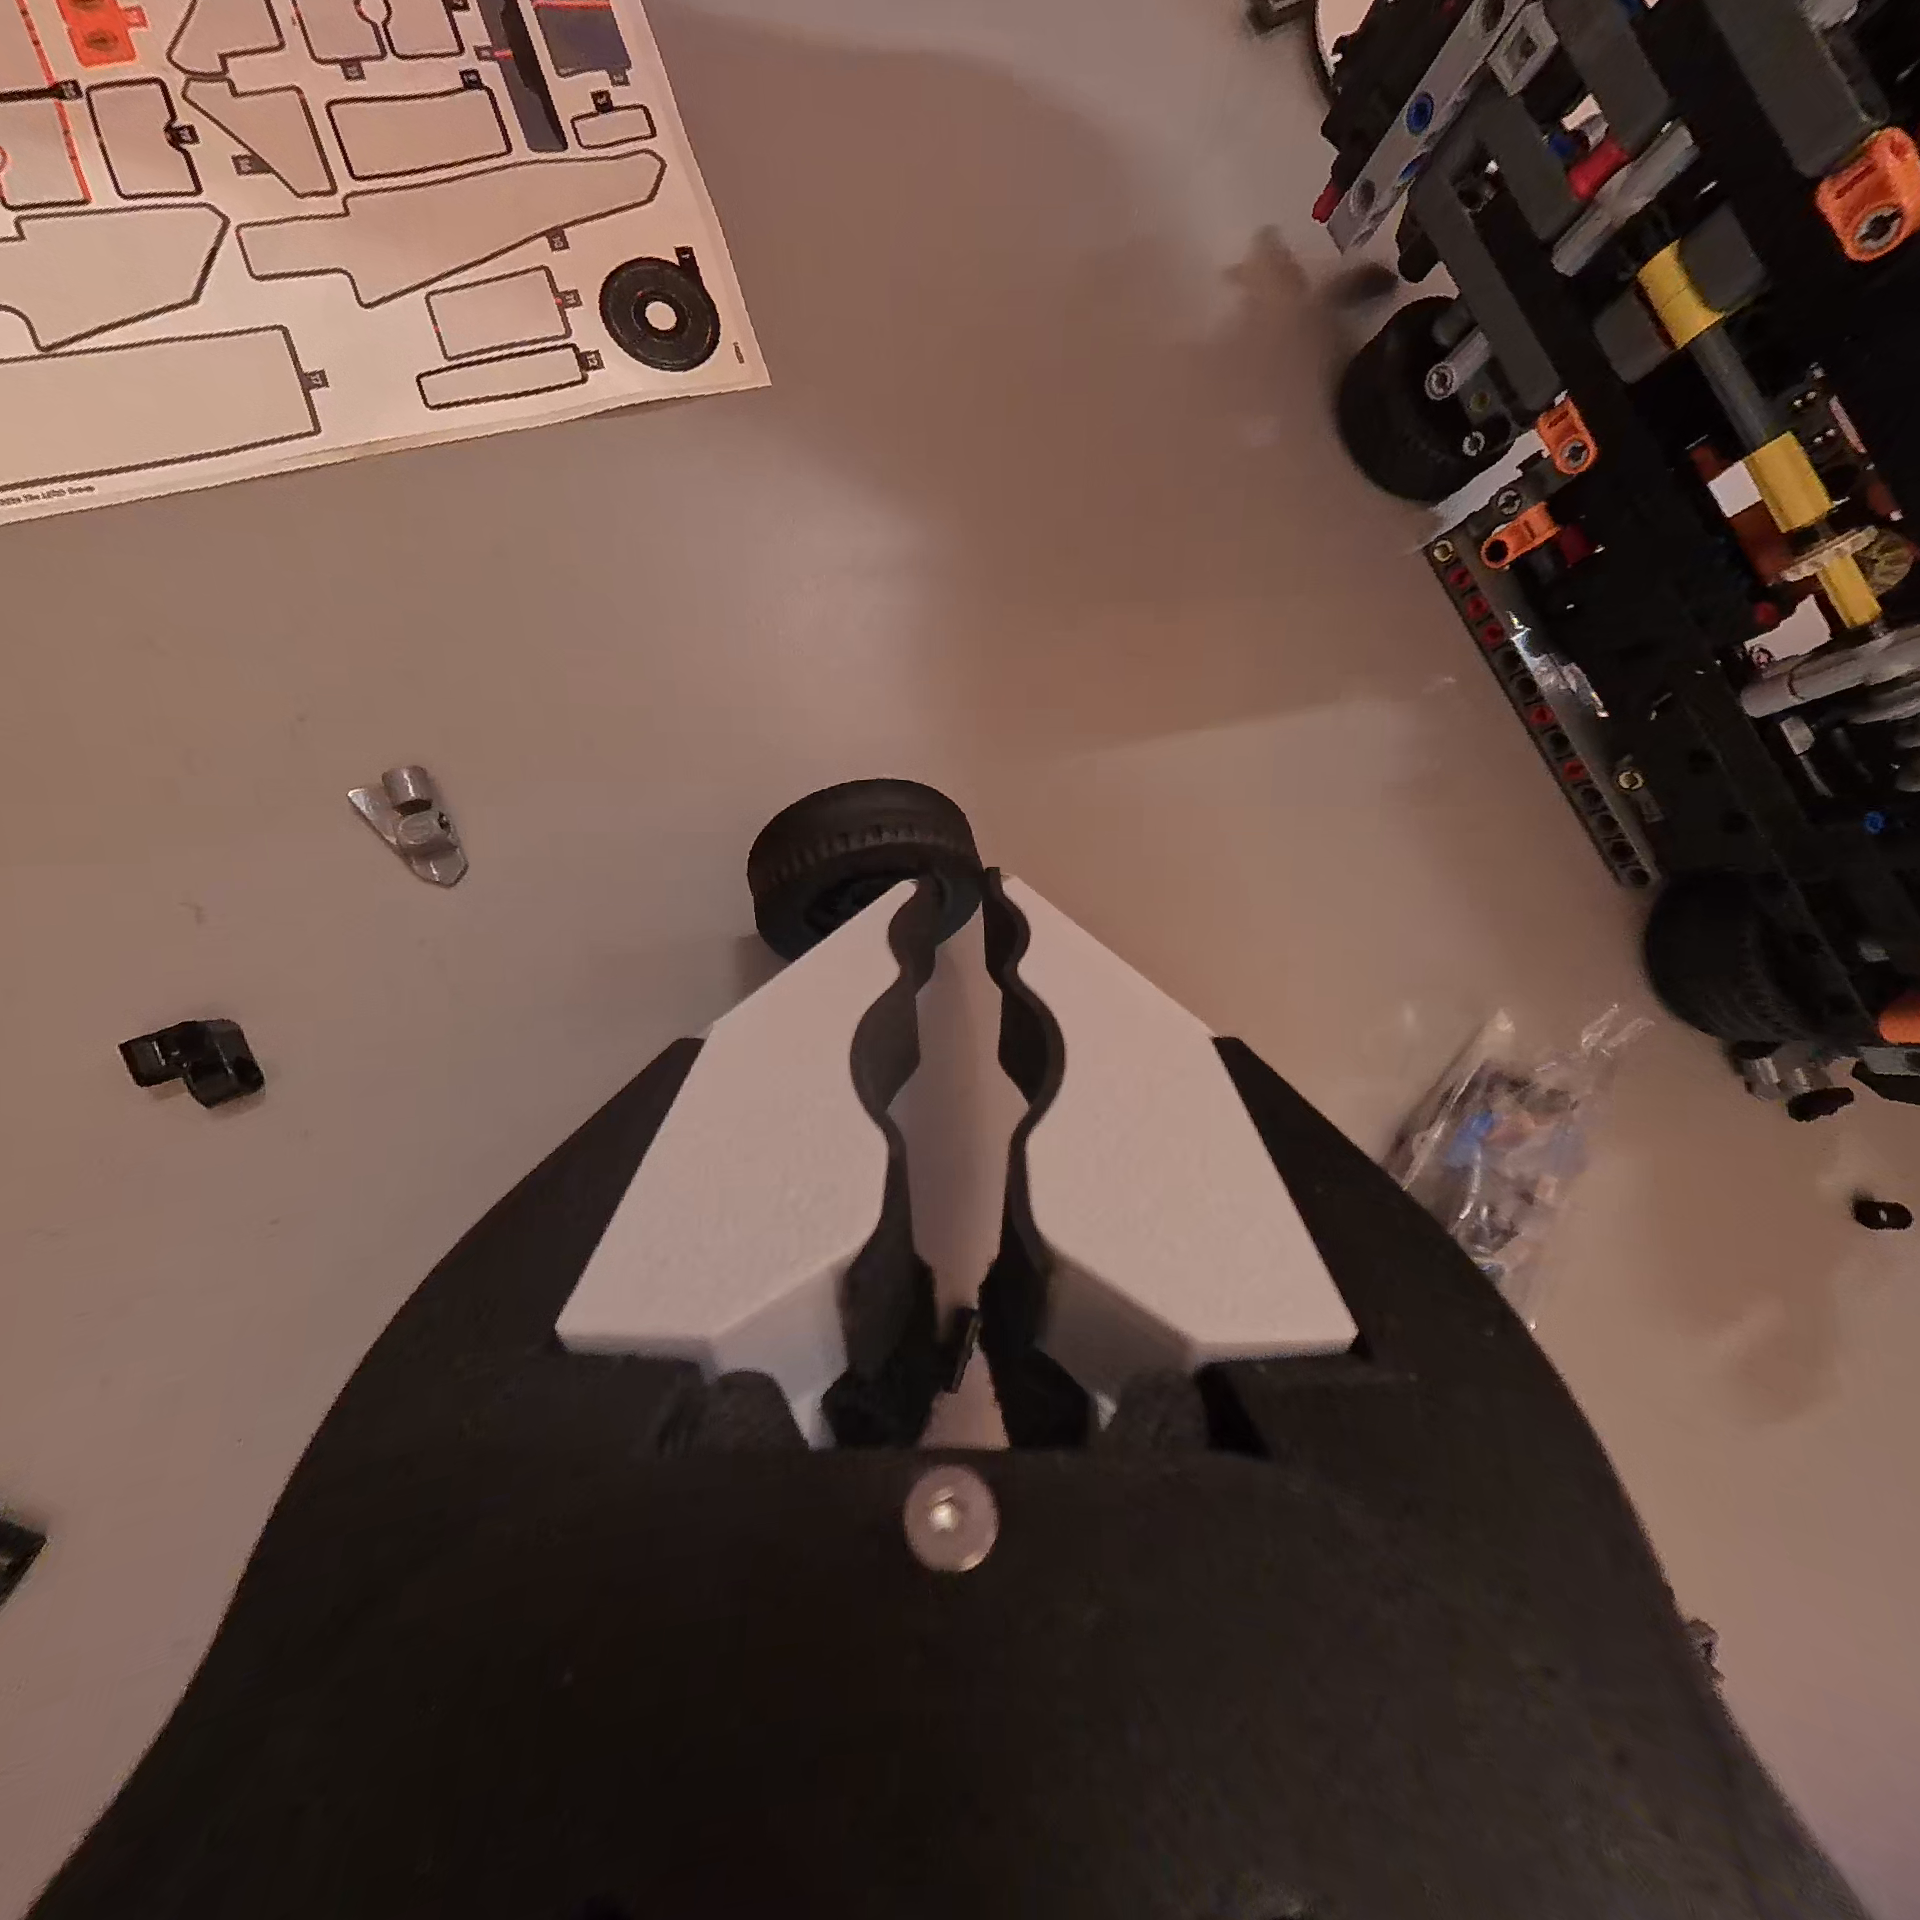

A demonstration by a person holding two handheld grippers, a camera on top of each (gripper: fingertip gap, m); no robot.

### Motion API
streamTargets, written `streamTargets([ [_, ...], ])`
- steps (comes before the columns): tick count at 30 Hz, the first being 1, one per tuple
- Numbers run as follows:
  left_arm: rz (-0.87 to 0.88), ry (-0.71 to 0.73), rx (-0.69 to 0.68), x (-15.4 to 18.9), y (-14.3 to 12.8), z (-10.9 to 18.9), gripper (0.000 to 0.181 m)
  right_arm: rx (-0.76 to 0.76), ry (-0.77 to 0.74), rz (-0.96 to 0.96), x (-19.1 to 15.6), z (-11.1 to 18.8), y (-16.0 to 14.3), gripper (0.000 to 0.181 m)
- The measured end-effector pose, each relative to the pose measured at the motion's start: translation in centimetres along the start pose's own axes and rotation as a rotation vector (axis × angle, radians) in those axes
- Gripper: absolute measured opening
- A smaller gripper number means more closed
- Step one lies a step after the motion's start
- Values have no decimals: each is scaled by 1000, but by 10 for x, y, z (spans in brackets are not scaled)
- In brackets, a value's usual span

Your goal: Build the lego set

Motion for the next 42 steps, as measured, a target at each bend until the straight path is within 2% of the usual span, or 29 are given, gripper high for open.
streamTargets([
  [33,7,20,-6,-3,3,8,5,5,17,-13,2,-1,-3,7],
  [42,38,11,49,-6,-2,19,7,0,15,-12,3,-2,-4,7],
])
Point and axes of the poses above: each gripper's, where its closed fingertips meet, z back along the fingers, y out of its top, x = y × z across the jaws, the point moved 9 cm from there along z, back along the fingers, and after that the axes turned 6 degrees about -y, right-handed, at the moved point
